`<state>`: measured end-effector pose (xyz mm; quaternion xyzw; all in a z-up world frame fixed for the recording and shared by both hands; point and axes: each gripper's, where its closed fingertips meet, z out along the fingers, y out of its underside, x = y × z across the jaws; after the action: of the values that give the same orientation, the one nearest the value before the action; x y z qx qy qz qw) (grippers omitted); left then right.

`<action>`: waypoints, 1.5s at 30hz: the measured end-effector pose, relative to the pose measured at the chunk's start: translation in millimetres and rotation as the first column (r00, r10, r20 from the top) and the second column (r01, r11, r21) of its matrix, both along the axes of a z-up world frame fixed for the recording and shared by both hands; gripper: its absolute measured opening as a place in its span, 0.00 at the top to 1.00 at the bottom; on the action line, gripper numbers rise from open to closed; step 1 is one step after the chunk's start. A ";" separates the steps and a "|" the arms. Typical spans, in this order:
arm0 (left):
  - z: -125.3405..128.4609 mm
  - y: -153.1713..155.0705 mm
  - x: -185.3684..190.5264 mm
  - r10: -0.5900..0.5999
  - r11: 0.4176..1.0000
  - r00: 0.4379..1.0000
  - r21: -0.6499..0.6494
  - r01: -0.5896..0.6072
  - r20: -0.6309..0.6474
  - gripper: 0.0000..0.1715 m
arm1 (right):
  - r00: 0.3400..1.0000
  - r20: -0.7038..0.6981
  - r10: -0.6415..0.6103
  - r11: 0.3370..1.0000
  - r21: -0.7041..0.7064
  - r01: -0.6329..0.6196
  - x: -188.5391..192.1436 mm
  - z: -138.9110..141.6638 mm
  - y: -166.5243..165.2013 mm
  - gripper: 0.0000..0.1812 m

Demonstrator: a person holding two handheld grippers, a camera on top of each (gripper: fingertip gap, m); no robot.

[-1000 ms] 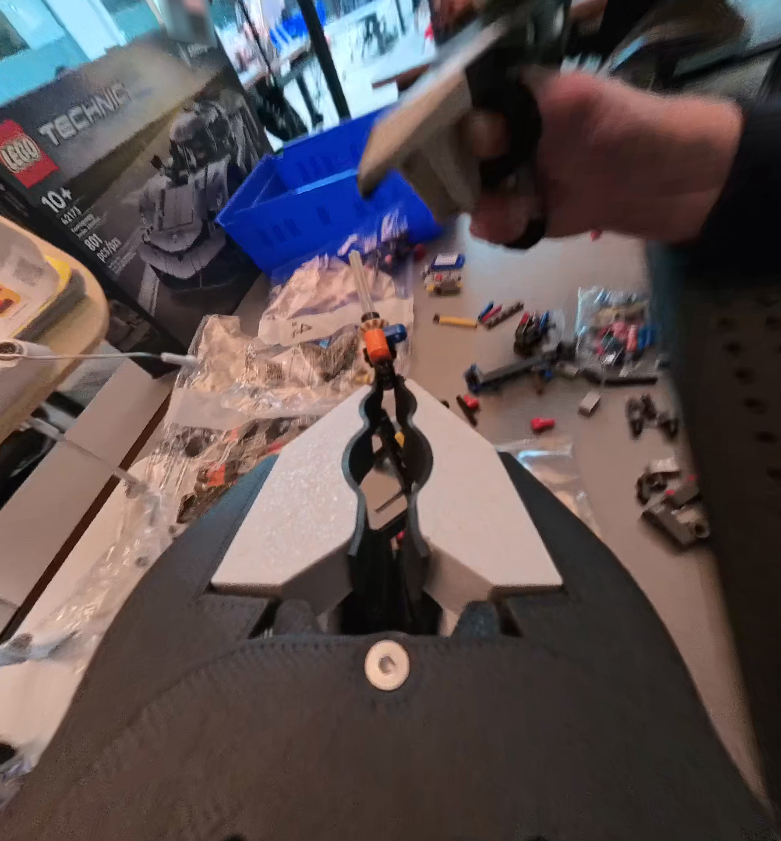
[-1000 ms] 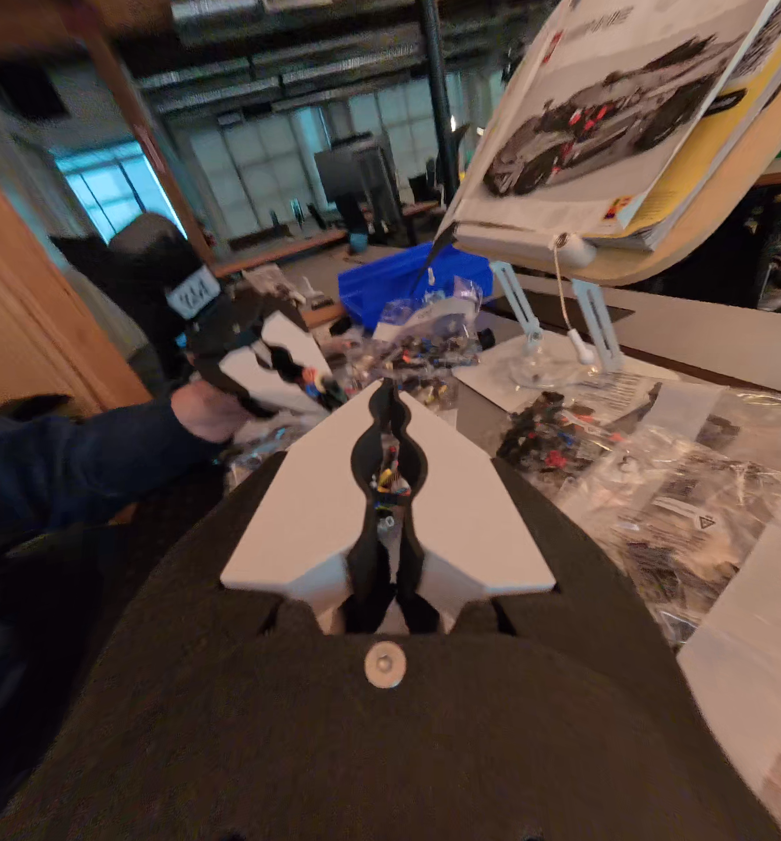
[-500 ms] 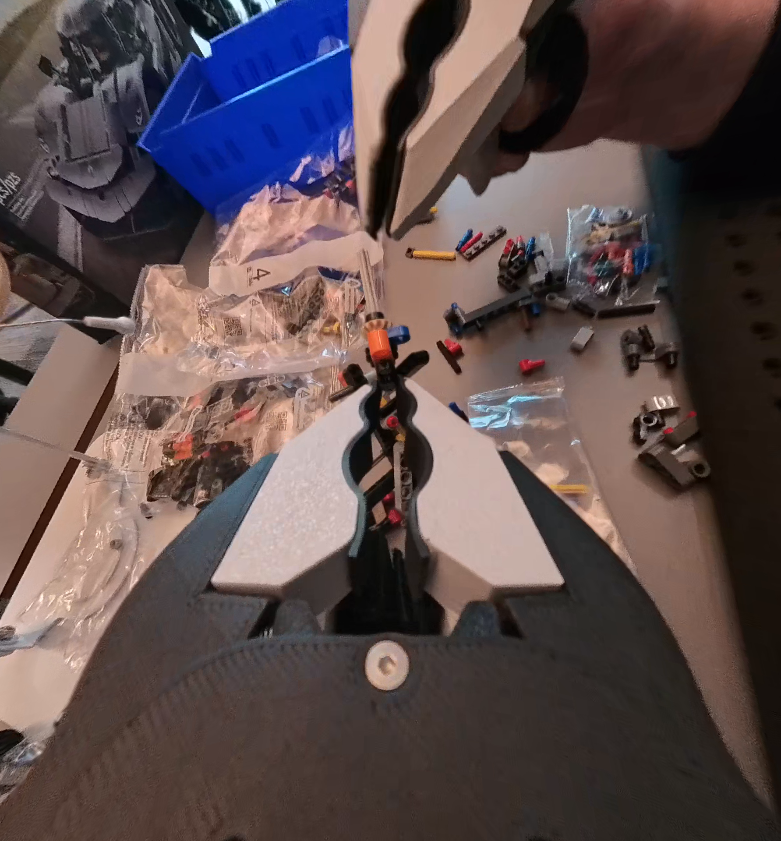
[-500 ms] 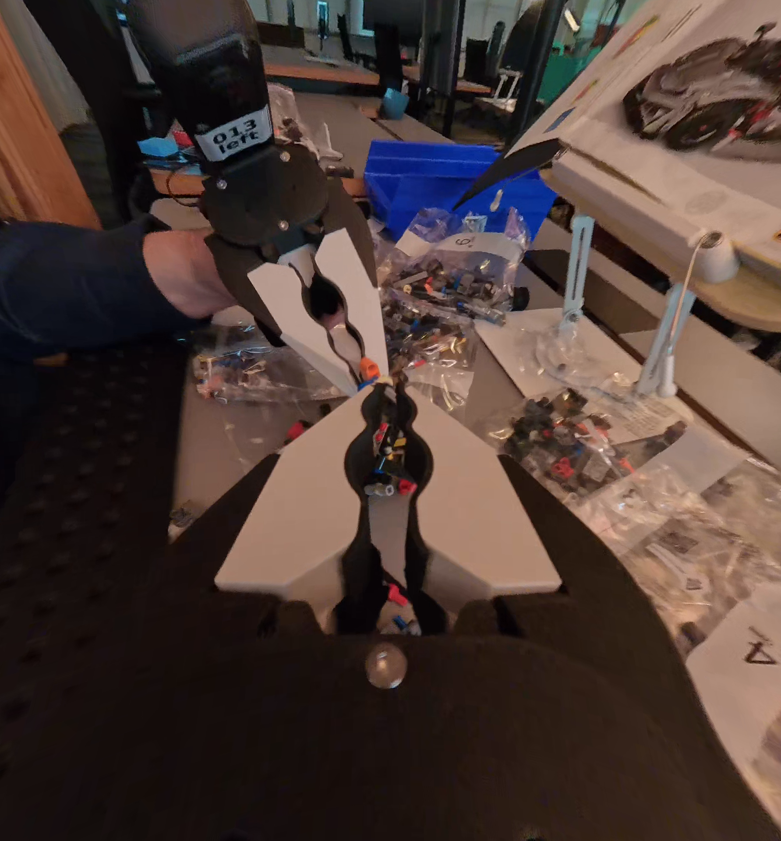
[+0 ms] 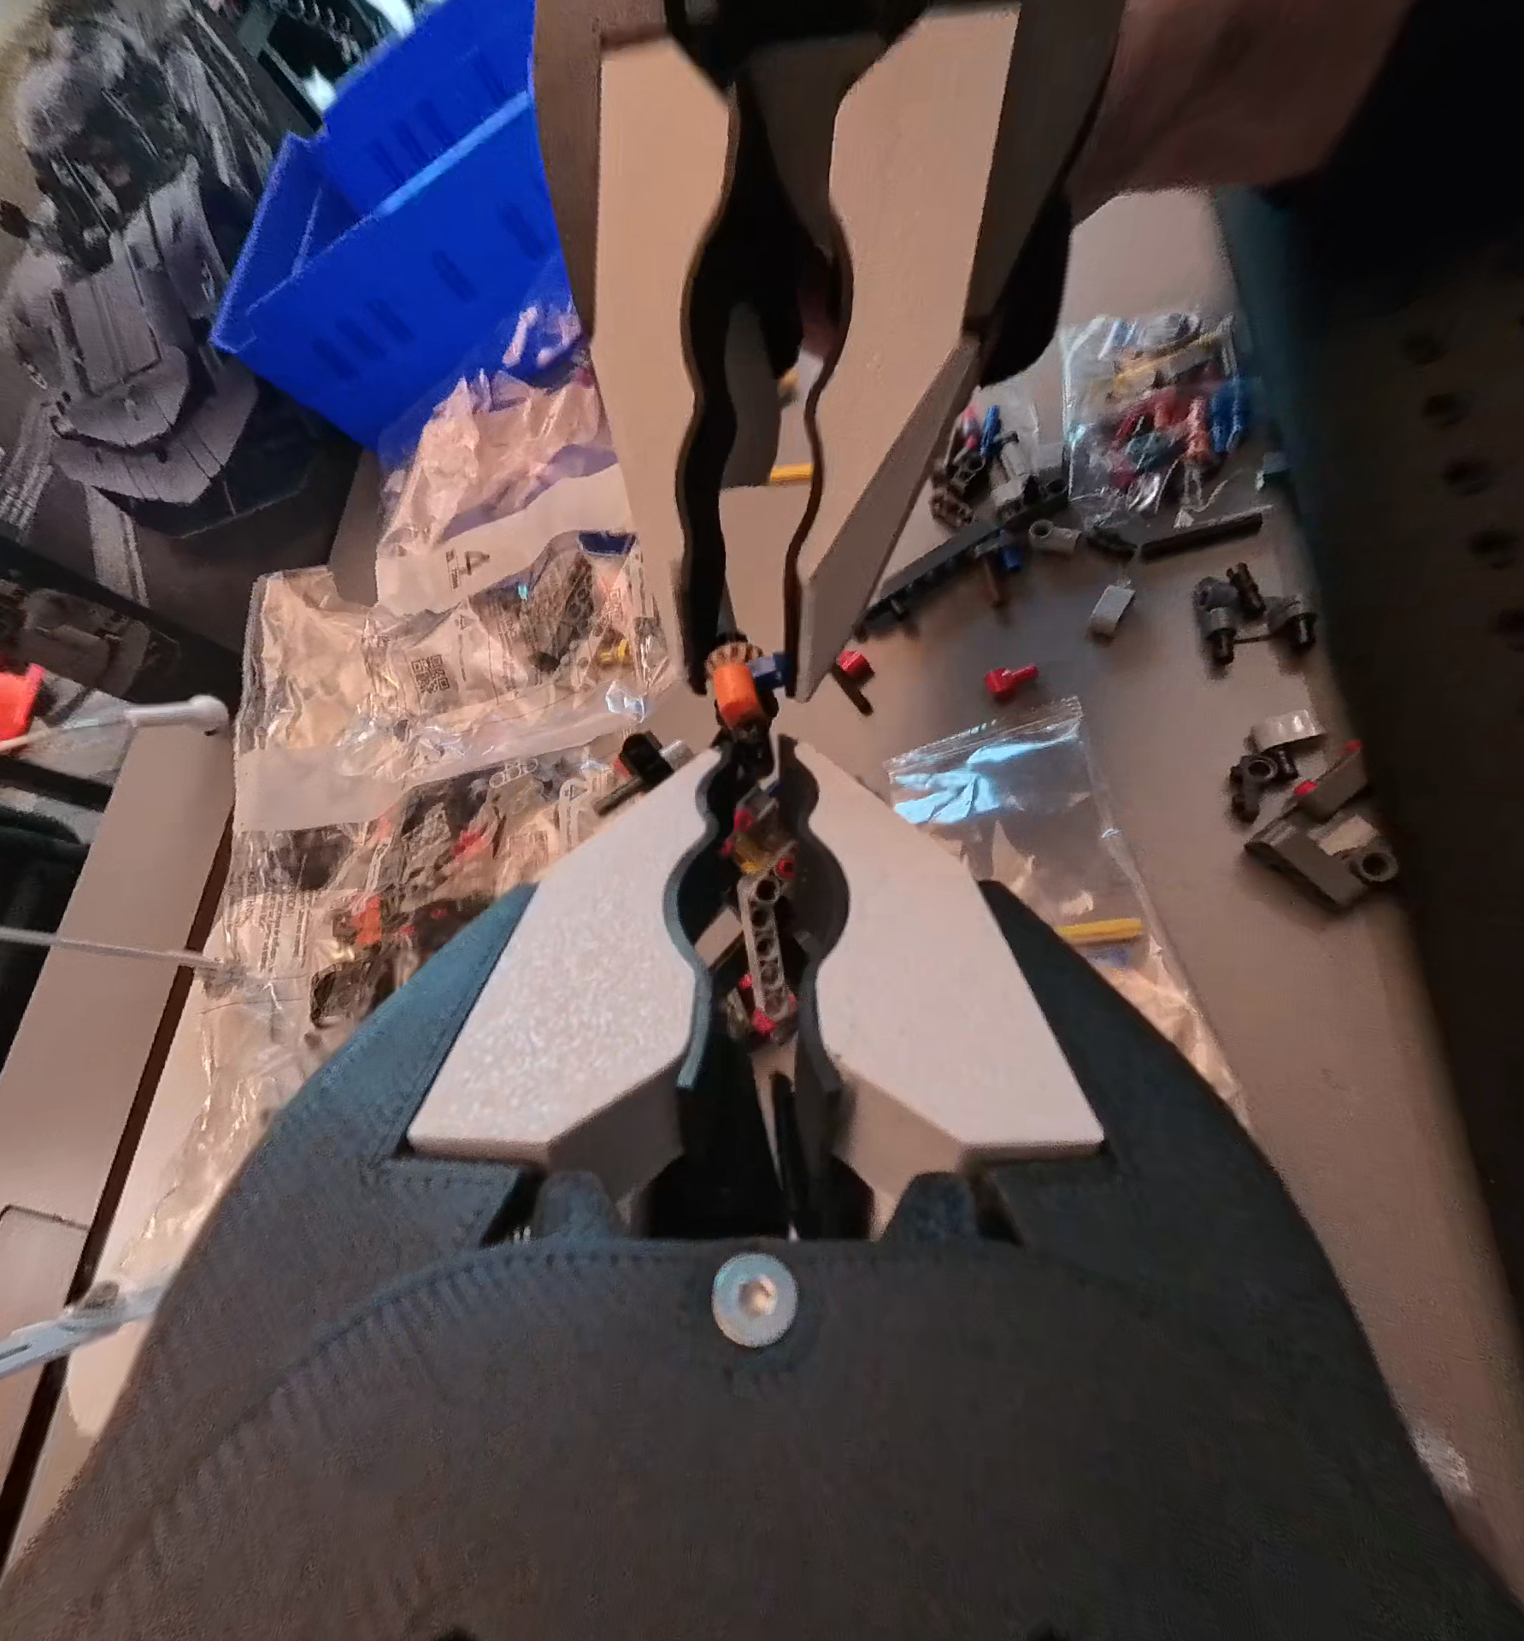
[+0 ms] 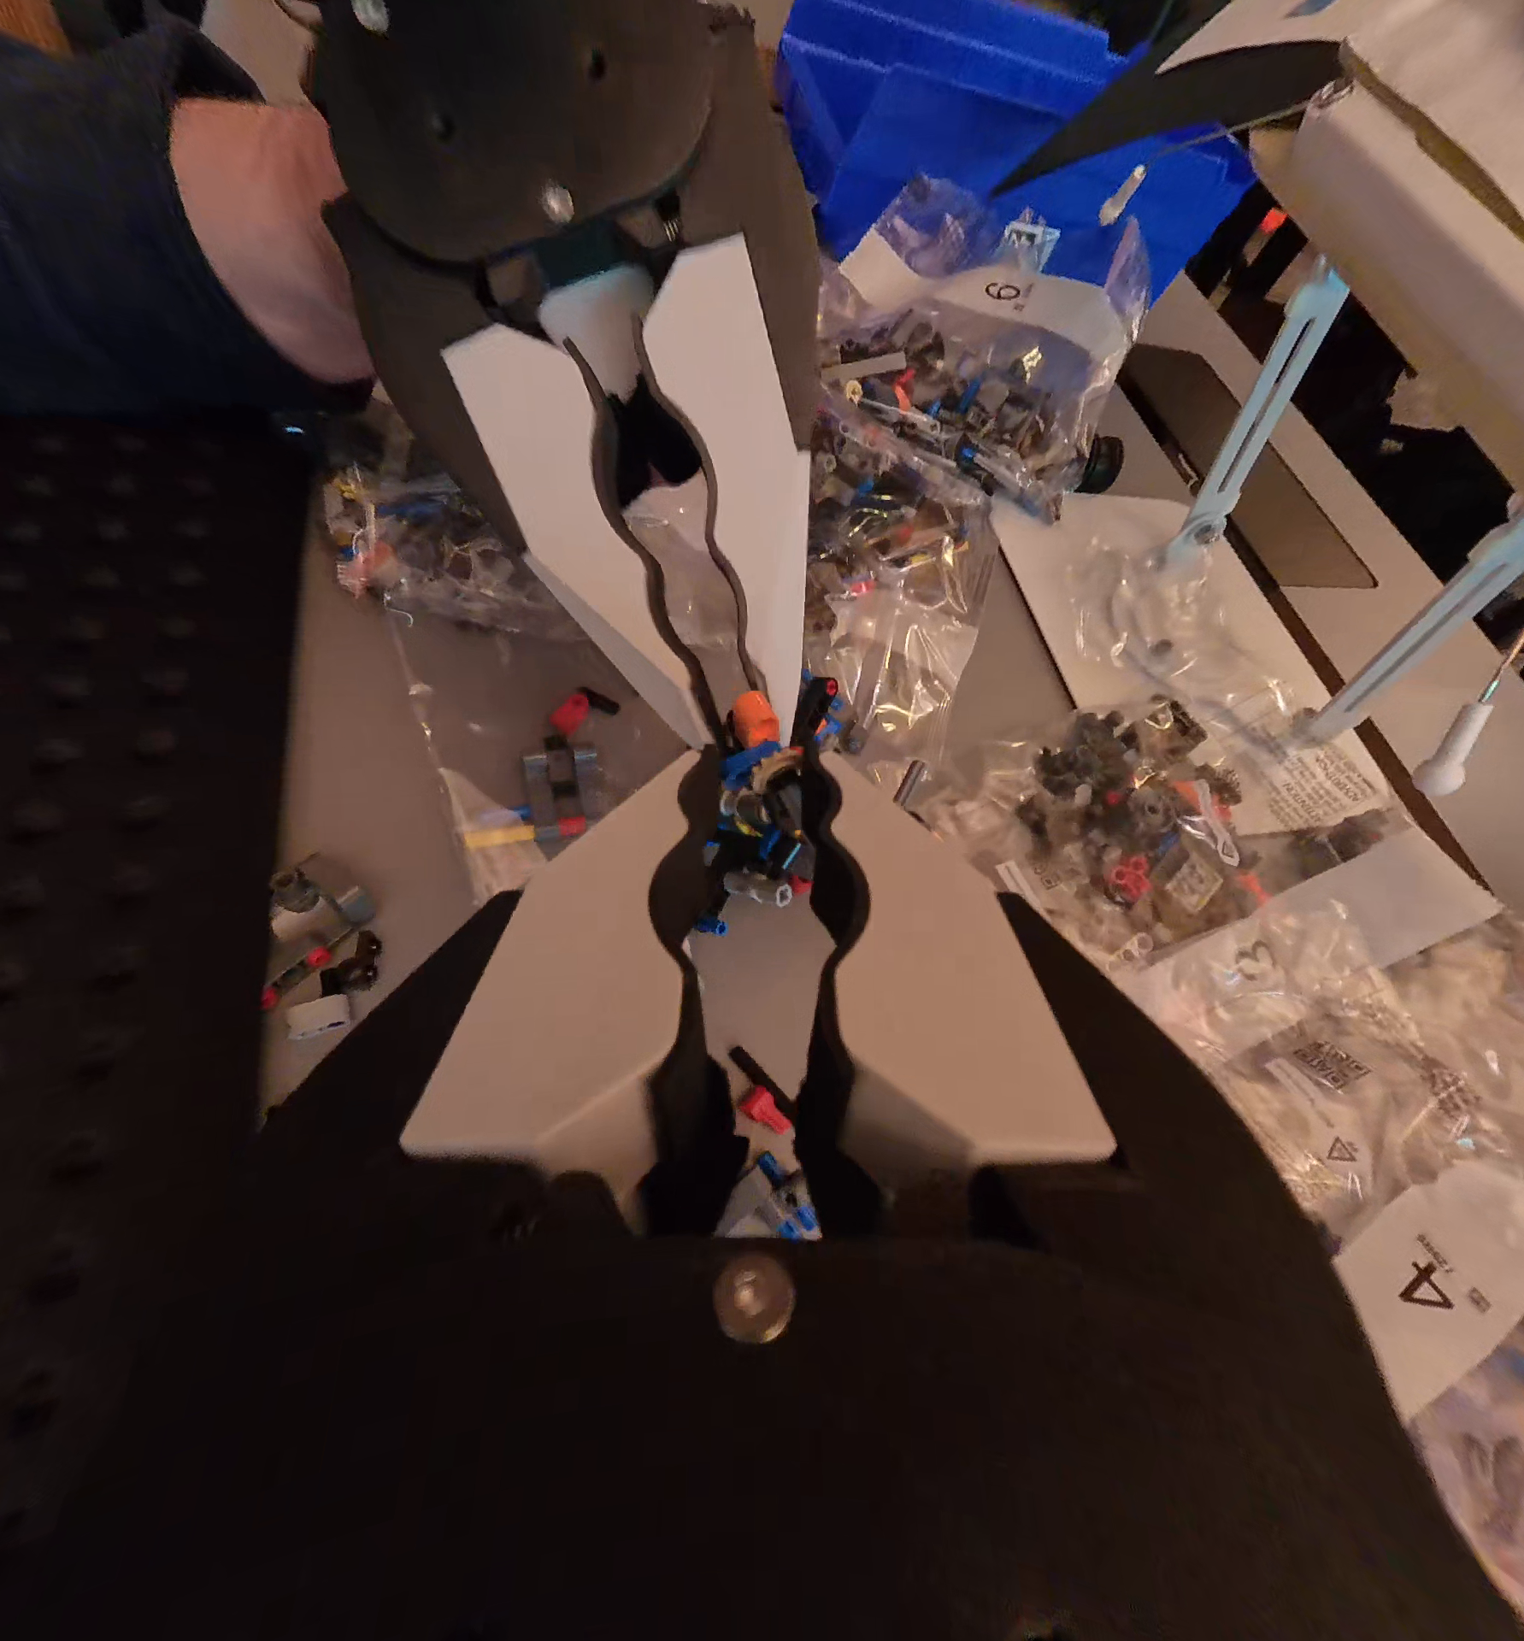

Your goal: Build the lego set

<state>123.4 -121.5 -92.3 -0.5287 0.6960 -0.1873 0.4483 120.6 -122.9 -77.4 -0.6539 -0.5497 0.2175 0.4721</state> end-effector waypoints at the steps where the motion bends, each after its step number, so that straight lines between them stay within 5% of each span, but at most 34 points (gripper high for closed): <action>1: 3.6 -2.8 0.8 -0.012 1.000 1.000 -0.012 0.012 0.019 0.94 | 1.000 0.000 0.005 1.000 0.012 -0.005 -0.9 1.2 -1.0 0.92; 14: 6.4 -8.3 -1.6 -0.032 0.999 0.999 0.032 0.032 0.015 0.97 | 0.999 -0.009 0.042 0.998 -0.039 -0.042 0.4 -1.3 -8.1 0.92; 33: 20.3 -27.6 -1.4 -0.144 0.975 0.976 -0.147 0.169 0.163 0.96 | 0.988 -0.066 0.142 0.985 -0.089 -0.148 2.2 3.2 -24.9 0.92; 45: 2.9 -19.3 3.9 -0.094 0.996 0.995 0.005 0.094 0.030 0.94 | 0.995 0.044 0.091 0.993 -0.086 -0.087 0.1 -14.0 -17.7 0.92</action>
<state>127.2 -140.9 -89.4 -0.4918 0.7136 -0.2149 0.4503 120.7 -140.6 -91.4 -0.6529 -0.5800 0.2454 0.4209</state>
